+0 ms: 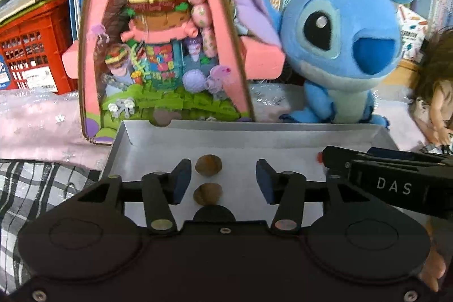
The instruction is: Organize rigid objects
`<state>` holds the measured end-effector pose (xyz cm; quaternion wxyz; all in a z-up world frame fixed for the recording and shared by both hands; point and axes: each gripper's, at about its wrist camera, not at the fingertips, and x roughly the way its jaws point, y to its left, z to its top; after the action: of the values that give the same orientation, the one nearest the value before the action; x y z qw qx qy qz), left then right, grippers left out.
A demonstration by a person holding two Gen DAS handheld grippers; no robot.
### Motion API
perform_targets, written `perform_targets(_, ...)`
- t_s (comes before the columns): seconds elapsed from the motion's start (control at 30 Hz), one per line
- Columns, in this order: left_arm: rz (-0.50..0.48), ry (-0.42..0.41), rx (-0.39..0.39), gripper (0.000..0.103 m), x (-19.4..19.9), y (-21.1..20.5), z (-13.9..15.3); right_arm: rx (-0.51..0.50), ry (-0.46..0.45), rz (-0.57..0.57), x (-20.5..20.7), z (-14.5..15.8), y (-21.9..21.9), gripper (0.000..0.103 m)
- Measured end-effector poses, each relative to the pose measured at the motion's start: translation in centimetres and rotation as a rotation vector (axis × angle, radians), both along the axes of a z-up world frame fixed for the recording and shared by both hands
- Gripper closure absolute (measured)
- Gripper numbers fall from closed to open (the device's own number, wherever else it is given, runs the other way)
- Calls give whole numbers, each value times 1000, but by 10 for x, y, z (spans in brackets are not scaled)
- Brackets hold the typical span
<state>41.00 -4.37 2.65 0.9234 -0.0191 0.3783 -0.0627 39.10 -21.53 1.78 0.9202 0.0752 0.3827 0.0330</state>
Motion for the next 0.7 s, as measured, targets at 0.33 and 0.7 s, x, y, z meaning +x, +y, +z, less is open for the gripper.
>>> perform_targets(0.33,24,-77,21,41,-42,10,35,4,-76,2,-41,32,-6,17)
perform_targets(0.7,1,-181,50,36,-137,20,66,4,-160,-3,-125,59,-12,11)
